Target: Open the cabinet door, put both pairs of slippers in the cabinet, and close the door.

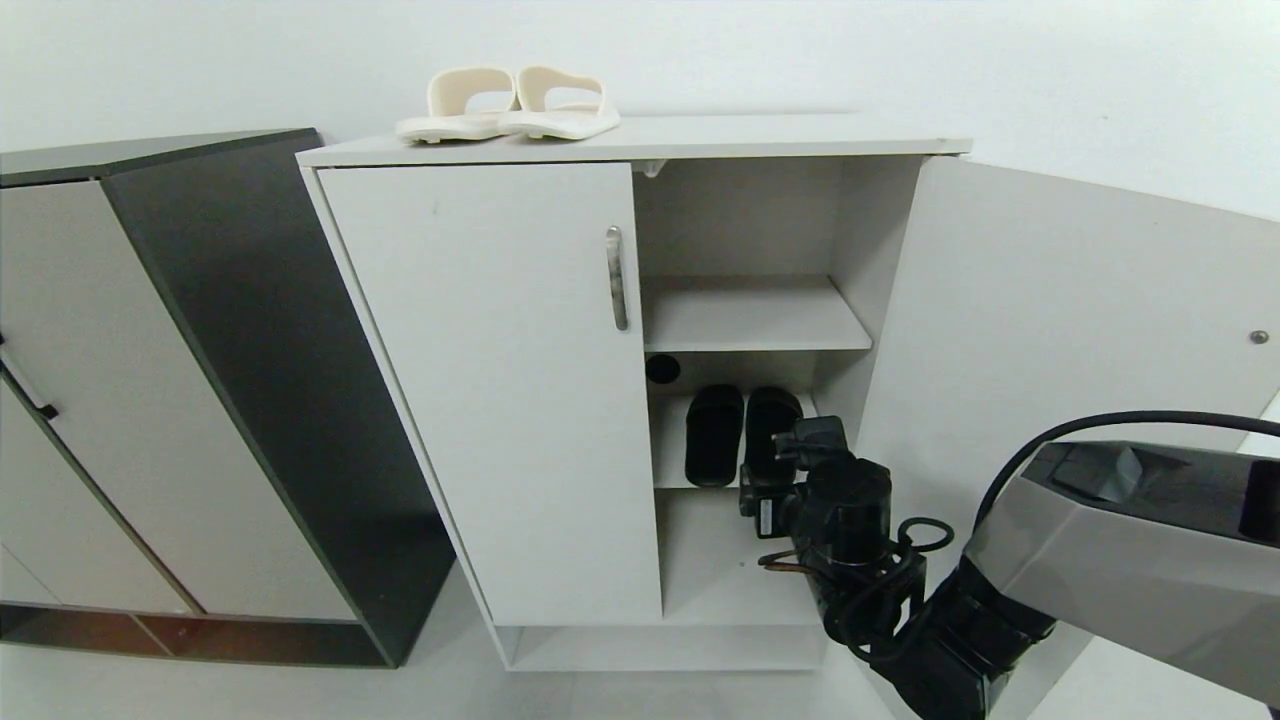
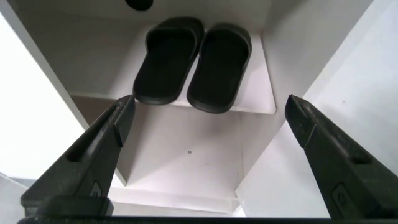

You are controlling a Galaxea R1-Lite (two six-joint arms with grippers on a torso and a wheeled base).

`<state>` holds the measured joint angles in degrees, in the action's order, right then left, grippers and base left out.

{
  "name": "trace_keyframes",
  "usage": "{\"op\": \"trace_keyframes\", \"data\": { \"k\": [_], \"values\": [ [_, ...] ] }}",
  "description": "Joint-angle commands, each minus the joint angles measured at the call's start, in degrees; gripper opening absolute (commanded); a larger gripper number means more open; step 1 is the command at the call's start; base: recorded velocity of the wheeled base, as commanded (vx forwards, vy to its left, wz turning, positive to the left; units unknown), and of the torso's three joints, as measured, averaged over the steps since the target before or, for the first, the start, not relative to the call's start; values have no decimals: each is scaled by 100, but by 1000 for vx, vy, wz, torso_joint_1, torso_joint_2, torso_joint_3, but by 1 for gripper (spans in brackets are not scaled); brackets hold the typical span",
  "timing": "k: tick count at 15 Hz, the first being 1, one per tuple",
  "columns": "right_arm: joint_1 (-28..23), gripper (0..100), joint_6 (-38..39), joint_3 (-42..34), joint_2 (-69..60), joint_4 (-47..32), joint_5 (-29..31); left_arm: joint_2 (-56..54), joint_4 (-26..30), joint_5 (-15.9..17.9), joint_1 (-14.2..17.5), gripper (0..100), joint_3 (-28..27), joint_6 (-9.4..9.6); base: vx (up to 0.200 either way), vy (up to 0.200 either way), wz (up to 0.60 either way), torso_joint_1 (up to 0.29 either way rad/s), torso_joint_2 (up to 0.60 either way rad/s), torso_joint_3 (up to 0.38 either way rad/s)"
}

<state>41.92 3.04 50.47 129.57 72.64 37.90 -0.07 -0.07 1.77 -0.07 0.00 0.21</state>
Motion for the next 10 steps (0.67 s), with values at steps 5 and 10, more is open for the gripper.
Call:
{"op": "trace_keyframes", "data": {
  "k": [5, 10],
  "values": [
    [35, 100, -40, -46, -2, 22, -2, 7, -1, 8, 7, 0, 0, -3, 0, 120, 0, 1, 0, 2],
    [106, 100, -154, -187, -2, 92, 7, 7, -1, 8, -1, 0, 0, -3, 0, 200, 0, 3, 2, 4]
  ]
}}
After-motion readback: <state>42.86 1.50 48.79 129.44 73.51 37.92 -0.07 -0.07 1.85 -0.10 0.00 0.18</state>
